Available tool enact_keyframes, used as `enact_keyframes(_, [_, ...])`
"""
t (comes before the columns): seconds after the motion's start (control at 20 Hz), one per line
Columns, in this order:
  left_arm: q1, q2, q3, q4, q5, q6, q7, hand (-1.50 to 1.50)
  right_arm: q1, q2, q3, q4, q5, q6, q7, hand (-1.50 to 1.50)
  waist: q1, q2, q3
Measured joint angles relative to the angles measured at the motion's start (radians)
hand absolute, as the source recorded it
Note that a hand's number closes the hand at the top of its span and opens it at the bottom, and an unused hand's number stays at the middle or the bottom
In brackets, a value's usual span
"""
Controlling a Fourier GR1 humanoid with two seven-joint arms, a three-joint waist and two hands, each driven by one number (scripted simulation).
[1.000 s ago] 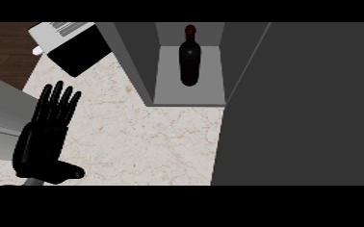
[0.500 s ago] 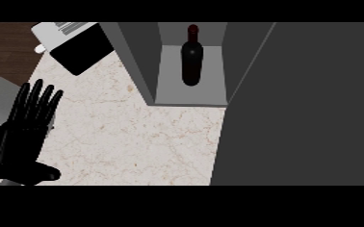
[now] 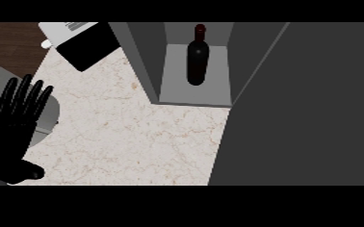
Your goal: Pick up the wine, place it into the cabinet and close the cabinet
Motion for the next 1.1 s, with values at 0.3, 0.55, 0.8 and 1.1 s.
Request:
enact_keyframes(0.3, [-0.020, 0.013, 0.016, 0.017, 0.014, -0.016, 0.016, -1.50, -0.177, 0.143, -0.013, 0.082, -0.039, 0.000, 0.128, 1.50, 0.017, 0.001, -0.001])
enact_keyframes(0.55, [-0.021, 0.024, 0.026, 0.028, 0.022, -0.033, 0.028, -1.50, -0.402, 0.383, 0.050, 0.198, -0.062, -0.056, 0.271, 1.50, 0.018, -0.002, 0.000])
enact_keyframes(0.8, [-0.003, 0.025, 0.046, 0.049, 0.024, -0.055, 0.022, -1.50, -0.694, 0.588, 0.007, 0.408, -0.075, -0.124, 0.402, 1.50, 0.002, -0.005, 0.002])
enact_keyframes(1.1, [0.007, 0.027, 0.084, 0.082, 0.025, -0.092, 0.017, -1.50, -0.953, 0.665, -0.081, 0.695, -0.172, -0.183, 0.370, 1.50, -0.014, -0.005, 0.005])
